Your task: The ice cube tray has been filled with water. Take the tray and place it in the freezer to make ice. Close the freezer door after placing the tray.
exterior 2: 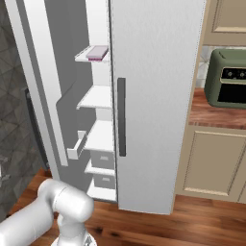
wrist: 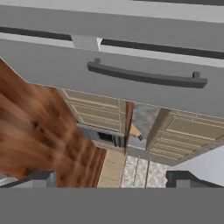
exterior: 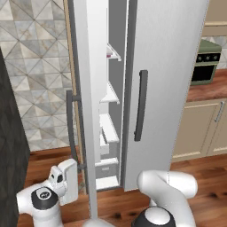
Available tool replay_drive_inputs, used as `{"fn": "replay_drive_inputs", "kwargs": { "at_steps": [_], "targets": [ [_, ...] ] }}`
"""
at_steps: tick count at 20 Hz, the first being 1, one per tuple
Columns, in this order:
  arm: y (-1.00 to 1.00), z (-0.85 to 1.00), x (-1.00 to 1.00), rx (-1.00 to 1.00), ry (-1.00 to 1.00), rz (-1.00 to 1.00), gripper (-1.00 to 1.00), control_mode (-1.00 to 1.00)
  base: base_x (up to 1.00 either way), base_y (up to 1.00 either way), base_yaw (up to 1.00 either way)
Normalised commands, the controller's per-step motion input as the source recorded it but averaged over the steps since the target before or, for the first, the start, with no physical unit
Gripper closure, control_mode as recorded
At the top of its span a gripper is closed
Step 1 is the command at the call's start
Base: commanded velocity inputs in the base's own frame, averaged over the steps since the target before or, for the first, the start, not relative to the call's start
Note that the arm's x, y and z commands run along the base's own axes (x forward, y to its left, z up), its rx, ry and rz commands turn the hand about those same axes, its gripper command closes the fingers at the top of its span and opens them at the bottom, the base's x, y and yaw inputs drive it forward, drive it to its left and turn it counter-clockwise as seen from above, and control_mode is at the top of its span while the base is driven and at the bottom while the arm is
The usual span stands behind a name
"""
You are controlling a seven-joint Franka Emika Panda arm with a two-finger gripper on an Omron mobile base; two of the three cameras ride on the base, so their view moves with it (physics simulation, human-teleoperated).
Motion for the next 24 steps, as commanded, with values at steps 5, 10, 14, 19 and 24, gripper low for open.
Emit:
{"fn": "replay_drive_inputs", "kwargs": {
  "at_steps": [5,10,14,19,24],
  "targets": [
    [0.02,-0.19,0.35,0.01,0.11,0.21,-1.0,-1.0,0.0,0.0,0.0],
    [0.07,-0.21,0.49,0.0,0.03,0.15,-1.0,-1.0,0.0,0.0,0.0],
    [0.23,-0.25,0.38,0.0,0.01,0.11,-1.0,-1.0,0.0,0.0,0.0],
    [0.32,-0.23,0.37,0.0,0.01,0.08,-1.0,-1.0,0.0,0.0,0.0],
    [0.36,-0.19,0.32,0.0,0.0,0.06,-1.0,-1.0,0.0,0.0,0.0]
  ]
}}
